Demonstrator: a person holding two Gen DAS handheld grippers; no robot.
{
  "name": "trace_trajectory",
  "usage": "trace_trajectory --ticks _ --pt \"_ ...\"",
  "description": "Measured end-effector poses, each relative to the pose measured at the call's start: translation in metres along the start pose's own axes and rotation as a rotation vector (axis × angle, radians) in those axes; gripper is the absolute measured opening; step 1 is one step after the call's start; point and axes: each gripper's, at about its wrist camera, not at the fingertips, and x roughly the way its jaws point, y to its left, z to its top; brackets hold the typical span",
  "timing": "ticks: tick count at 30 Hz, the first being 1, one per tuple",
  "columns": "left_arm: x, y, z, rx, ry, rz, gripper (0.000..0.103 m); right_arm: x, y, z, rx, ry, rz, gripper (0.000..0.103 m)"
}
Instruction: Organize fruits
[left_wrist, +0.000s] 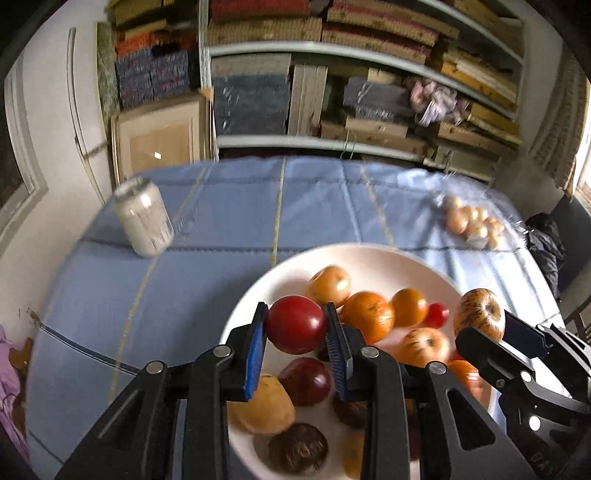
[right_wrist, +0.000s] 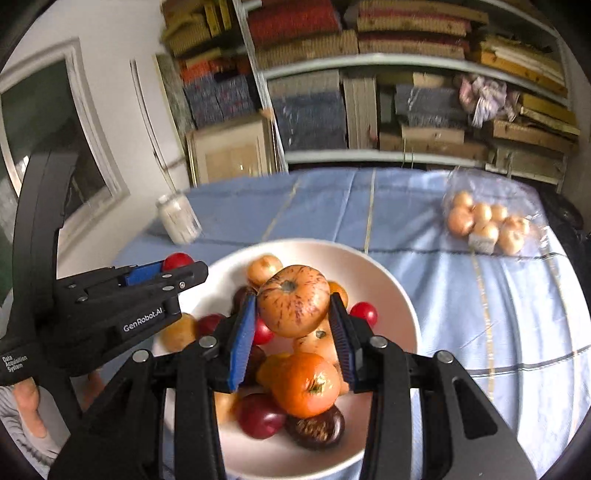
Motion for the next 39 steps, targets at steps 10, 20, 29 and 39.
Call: trace_trajectory --ticks 10,20,29,39 --pt "0.04 0.014 -0.007 -0.004 0.053 0.014 0.04 0.048 0.012 -0.009 -0.096 0.09 -0.019 0.039" --pt "0.026 0.016 -0.009 -0.019 0.031 0.015 0.063 0.043 0.017 -0.009 -0.109 0.072 -0.026 0.042" --pt "-0.065 0.013 -0.01 -0.031 -0.088 0.015 0.07 -0.056 0.031 0.007 -0.073 -0.092 0.014 0.049" --pt "-0.172 -0.005 -0.059 -0.029 -0.197 0.043 0.083 -0.18 0.055 -0.036 -0.07 -0.262 0.033 0.064"
